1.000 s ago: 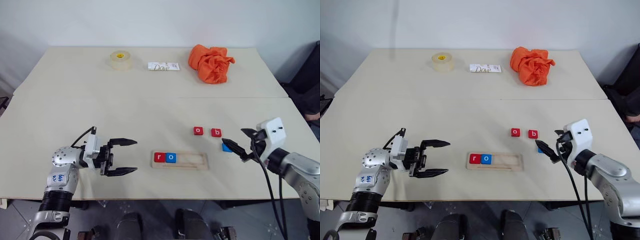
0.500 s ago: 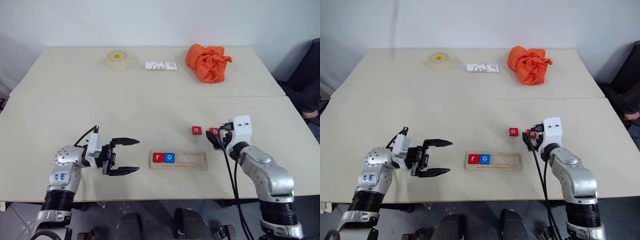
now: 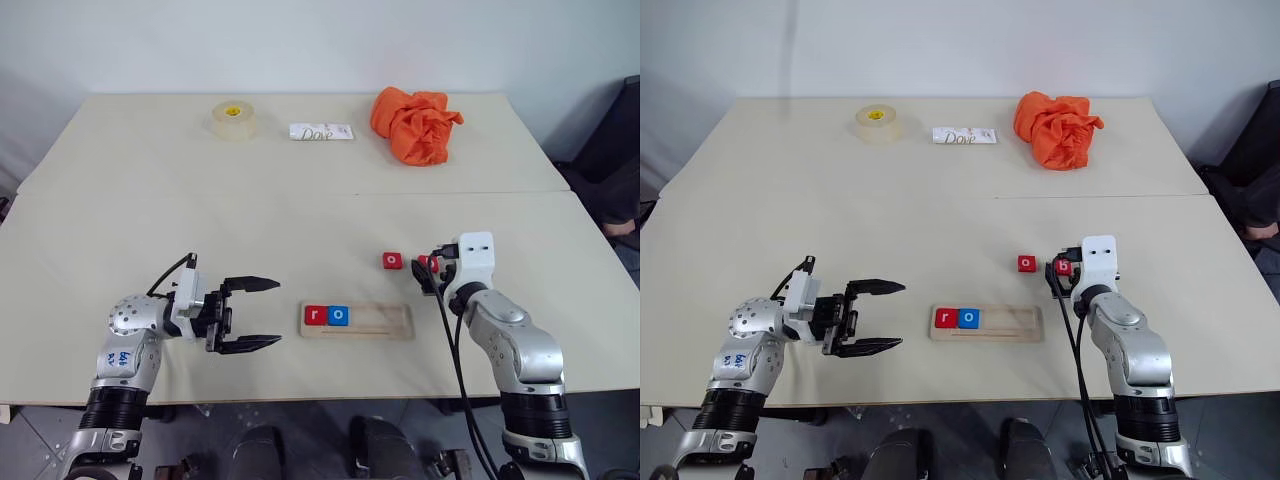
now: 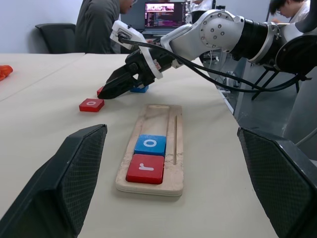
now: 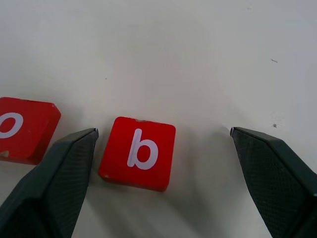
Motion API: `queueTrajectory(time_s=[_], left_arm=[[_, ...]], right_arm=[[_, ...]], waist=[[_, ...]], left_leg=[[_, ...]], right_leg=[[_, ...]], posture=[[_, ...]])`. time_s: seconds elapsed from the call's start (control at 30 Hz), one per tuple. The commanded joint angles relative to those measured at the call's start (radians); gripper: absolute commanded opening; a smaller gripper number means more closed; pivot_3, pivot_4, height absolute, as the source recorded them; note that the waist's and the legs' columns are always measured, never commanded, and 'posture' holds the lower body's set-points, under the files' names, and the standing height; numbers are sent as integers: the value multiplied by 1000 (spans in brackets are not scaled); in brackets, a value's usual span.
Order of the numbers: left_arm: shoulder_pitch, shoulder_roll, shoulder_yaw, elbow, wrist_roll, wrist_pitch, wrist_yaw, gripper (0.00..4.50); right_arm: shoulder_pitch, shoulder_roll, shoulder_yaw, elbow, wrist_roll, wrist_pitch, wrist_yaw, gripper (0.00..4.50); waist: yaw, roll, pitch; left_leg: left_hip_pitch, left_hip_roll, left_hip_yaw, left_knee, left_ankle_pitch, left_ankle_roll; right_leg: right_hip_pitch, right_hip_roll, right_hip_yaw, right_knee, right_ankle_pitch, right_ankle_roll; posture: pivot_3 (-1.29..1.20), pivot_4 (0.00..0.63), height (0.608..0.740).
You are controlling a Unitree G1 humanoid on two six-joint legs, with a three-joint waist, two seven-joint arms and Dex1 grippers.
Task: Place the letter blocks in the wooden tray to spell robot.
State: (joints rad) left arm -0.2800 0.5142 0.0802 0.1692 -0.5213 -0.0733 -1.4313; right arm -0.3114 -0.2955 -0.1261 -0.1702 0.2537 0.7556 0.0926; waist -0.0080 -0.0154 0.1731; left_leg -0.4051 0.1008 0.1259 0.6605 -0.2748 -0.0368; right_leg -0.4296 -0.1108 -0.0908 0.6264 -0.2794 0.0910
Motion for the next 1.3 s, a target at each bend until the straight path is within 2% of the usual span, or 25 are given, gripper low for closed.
queueTrajectory(time_s=[0.03, 0.13, 0.3, 0.33, 0.6, 0.73, 0.87, 1.1, 1.3], left_arm=[[4, 10, 26, -27, -28, -6, 0, 4497], [4, 13, 28, -22, -29, -6, -5, 4500], [-3, 20, 28, -9, -27, -8, -13, 4500], [-6, 20, 29, -6, -27, -8, -15, 4500], [-24, 25, 28, 23, -34, 6, -69, 4500], [-40, 29, 30, 43, -33, 11, -91, 4500], [-59, 33, 24, 74, -26, 10, -109, 4500], [-82, 28, 10, 86, -30, 18, -114, 4500], [-78, 37, 7, 74, -36, 37, -123, 4500]], right_arm=[[-8, 13, -4, -19, -5, 35, -12, 4306], [1, 21, -2, -32, -8, 50, -17, 3601], [-5, 22, 6, -38, -17, 54, -19, 1724], [-9, 22, 5, -41, -17, 55, -20, 1493], [21, -18, -23, -266, 32, 150, 17, 1465], [120, -53, -53, -467, 92, 249, 56, 1465], [281, -79, -123, -664, 150, 357, 81, 1465], [425, 21, -121, -751, 147, 417, 8, 1465], [441, 46, -110, -726, 130, 395, -8, 1465]], waist=[[-1, 0, 0], [-6, 0, 0], [-9, 0, 0], [-9, 0, 0], [-19, 2, 1], [-18, 2, 1], [-13, 2, 1], [-20, 1, 1], [-19, 1, 1]], left_leg=[[0, 0, 0, 0, 0, 0], [0, 0, 0, 0, 0, 0], [0, 0, 0, 0, 0, 0], [0, 0, 0, 0, 0, 0], [-1, 0, 0, -2, 0, 0], [0, 0, 0, -7, 0, 0], [-1, -1, -1, -9, 0, 0], [1, -1, -1, -10, 0, 0], [0, -1, -2, -10, 1, 0]], right_leg=[[0, 0, 0, 0, 0, 0], [0, 0, 0, 0, 0, 0], [0, 0, 0, 0, 0, 0], [0, 0, 0, 0, 0, 0], [-1, 0, 0, -1, 0, 0], [-1, 0, -1, -4, 0, -1], [-1, 0, -1, -6, -1, -1], [-1, 0, -1, -6, -1, -1], [0, 0, -1, -6, -1, -1]], posture=[[0, 150, 740], [0, 150, 740], [0, 150, 740], [0, 150, 740], [0, 150, 740], [0, 150, 740], [0, 150, 740], [0, 150, 740], [0, 150, 740]])
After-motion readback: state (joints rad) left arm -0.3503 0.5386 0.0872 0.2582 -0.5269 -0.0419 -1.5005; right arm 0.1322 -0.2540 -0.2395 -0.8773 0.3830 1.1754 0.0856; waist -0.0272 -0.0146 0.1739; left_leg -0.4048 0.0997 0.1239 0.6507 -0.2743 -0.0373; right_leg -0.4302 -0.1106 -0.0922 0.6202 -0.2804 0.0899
